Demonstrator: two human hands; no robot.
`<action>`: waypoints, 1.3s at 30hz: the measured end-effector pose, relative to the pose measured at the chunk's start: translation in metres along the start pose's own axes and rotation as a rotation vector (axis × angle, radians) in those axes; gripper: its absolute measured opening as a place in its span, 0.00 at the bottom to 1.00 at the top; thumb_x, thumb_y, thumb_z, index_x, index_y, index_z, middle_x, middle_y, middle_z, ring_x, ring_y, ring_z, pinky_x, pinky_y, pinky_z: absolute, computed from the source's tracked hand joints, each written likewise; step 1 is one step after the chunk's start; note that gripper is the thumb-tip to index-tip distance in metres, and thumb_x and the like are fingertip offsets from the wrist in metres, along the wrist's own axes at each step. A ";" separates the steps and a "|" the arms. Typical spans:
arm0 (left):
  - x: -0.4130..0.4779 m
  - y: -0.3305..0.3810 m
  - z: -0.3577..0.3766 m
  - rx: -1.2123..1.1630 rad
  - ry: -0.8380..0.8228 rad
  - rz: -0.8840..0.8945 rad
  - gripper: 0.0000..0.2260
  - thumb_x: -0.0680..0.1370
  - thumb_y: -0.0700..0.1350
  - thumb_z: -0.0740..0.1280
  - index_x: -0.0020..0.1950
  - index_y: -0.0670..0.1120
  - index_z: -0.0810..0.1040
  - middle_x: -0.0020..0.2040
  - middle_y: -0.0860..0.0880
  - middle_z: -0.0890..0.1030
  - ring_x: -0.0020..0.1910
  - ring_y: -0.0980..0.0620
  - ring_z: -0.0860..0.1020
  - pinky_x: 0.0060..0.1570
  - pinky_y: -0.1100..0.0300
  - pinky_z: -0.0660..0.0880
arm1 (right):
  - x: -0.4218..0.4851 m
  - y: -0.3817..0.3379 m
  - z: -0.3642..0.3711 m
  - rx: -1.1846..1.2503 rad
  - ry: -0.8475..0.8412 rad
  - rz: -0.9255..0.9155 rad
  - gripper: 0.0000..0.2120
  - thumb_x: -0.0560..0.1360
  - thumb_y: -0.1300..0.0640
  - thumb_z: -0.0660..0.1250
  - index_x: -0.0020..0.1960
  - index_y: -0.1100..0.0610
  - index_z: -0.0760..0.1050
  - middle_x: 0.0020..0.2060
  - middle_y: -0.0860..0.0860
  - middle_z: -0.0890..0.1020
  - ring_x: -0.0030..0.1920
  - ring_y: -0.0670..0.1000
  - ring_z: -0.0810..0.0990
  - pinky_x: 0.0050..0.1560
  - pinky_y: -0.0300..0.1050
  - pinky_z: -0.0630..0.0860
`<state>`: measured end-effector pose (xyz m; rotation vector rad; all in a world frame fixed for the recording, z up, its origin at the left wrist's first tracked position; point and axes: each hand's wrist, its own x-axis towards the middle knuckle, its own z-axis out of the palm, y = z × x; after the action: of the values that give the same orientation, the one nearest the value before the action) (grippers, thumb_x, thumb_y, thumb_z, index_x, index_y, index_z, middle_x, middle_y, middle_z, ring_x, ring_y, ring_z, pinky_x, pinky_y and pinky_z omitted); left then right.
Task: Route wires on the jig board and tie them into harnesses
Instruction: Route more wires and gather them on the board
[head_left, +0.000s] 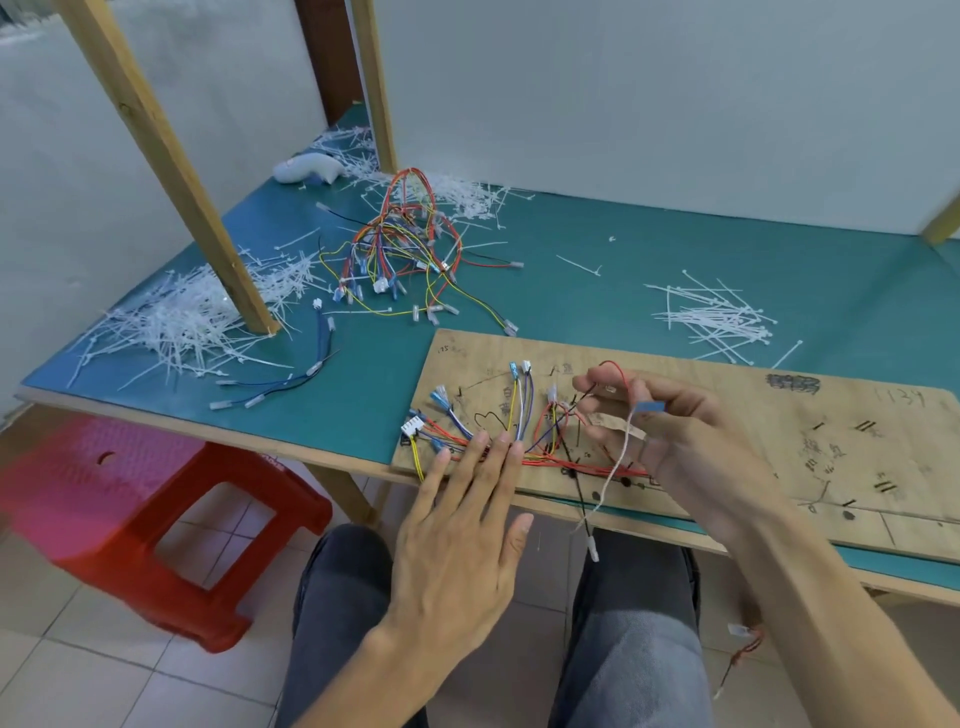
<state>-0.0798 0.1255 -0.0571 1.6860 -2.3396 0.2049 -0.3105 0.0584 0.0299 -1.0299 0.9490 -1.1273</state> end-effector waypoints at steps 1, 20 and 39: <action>0.000 0.000 0.000 -0.008 -0.005 -0.003 0.27 0.89 0.57 0.51 0.86 0.46 0.57 0.85 0.51 0.58 0.85 0.51 0.53 0.82 0.45 0.56 | 0.005 0.000 0.002 -0.035 0.018 0.004 0.12 0.84 0.62 0.65 0.59 0.58 0.86 0.59 0.59 0.86 0.60 0.56 0.85 0.61 0.53 0.83; -0.002 0.000 0.011 -0.083 0.087 0.027 0.28 0.87 0.52 0.55 0.86 0.45 0.55 0.87 0.50 0.54 0.85 0.50 0.54 0.82 0.47 0.53 | 0.111 0.012 0.046 -1.164 0.250 -0.095 0.07 0.72 0.61 0.76 0.45 0.51 0.89 0.39 0.50 0.89 0.45 0.54 0.87 0.50 0.51 0.83; 0.136 -0.056 -0.059 -0.587 0.102 -0.405 0.06 0.81 0.47 0.71 0.45 0.48 0.83 0.38 0.52 0.85 0.40 0.46 0.83 0.46 0.47 0.81 | 0.111 0.007 0.041 -1.239 0.021 -0.131 0.16 0.75 0.66 0.69 0.49 0.47 0.90 0.46 0.45 0.87 0.49 0.51 0.83 0.49 0.52 0.83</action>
<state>-0.0603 -0.0013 0.0362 1.7231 -1.6962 -0.4190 -0.2501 -0.0436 0.0252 -2.0719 1.6646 -0.5596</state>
